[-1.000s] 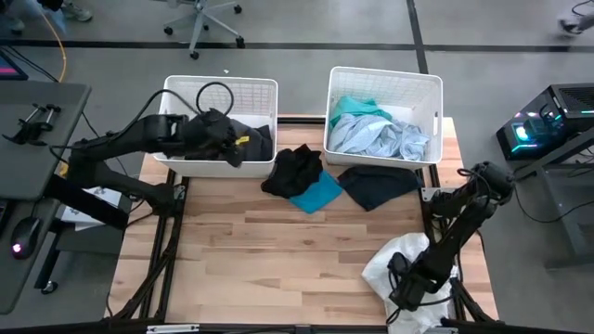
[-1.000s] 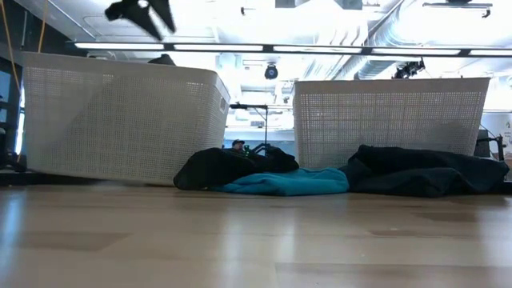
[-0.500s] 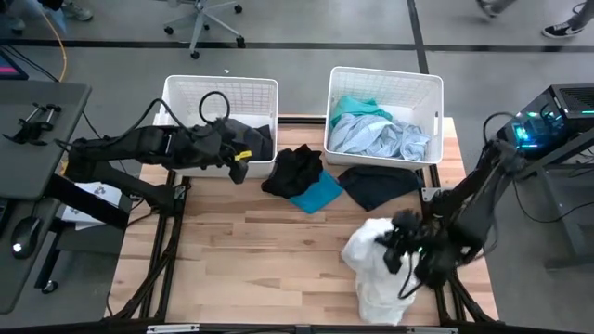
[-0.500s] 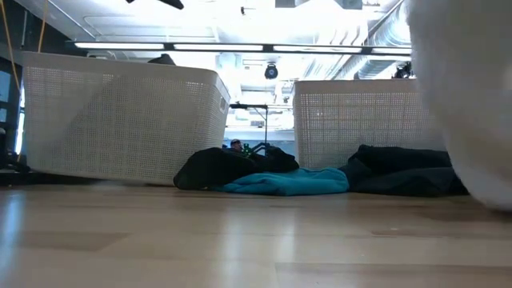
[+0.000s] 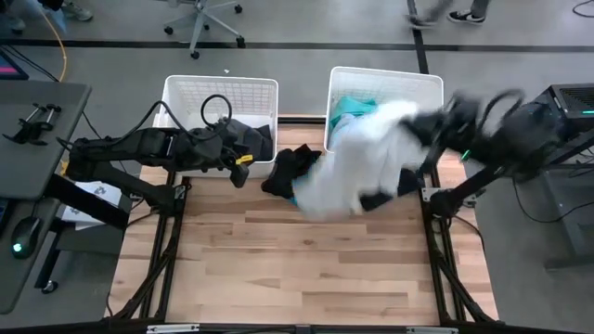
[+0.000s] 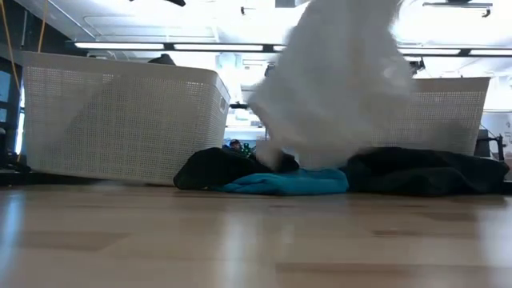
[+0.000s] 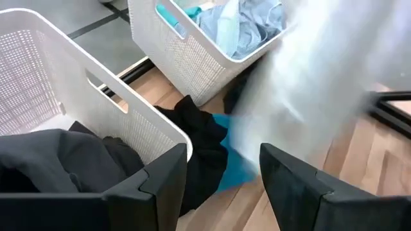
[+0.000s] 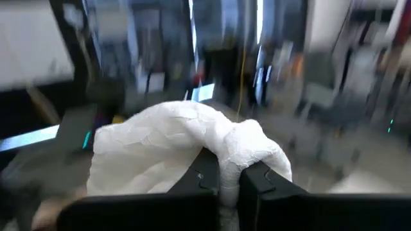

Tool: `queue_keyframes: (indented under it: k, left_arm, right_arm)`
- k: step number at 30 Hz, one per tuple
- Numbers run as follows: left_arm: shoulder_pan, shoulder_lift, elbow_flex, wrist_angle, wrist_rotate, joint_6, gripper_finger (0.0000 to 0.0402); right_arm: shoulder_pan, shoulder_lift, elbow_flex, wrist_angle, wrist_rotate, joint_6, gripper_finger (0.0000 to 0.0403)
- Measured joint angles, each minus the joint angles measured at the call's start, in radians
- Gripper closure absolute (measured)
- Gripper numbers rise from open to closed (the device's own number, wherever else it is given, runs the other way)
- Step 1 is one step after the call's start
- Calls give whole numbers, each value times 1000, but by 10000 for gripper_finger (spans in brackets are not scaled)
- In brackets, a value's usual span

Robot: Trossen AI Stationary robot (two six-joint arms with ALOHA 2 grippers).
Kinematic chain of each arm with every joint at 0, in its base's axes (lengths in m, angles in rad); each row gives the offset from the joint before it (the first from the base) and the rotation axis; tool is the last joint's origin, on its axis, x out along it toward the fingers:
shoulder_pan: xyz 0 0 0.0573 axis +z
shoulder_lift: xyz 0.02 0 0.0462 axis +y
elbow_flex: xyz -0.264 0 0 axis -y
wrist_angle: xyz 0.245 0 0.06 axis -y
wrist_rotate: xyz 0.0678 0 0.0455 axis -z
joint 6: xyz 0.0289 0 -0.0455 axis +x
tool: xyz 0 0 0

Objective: Sort clothes
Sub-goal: Put the white short into the right laundry bin

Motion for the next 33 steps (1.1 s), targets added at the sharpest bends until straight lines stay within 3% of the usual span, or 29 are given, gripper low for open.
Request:
queue_keyframes:
  k: [6,10,15,19,22,27,33]
  left_arm:
    - [0,0,0,10,-8,2,216]
    - [0,0,0,11,-23,2,216]
    - [0,0,0,11,-28,-1,216]
    - [0,0,0,11,-52,-9,216]
    - [0,0,0,11,-68,-16,216]
    - [0,0,0,11,-72,-40,216]
    - [-28,0,0,63,-41,-64,216]
  right_arm:
    - [-118,-1,169,629,-126,-692,402]
    - [-178,-4,252,765,-137,-874,402]
    - [-222,-22,293,586,-77,-786,402]
    - [-268,-35,292,275,6,-579,402]
    - [-335,-35,292,12,12,-365,402]
    - [-486,-23,282,-262,-89,-135,402]
    - [-687,-13,166,-197,-339,-169,402]
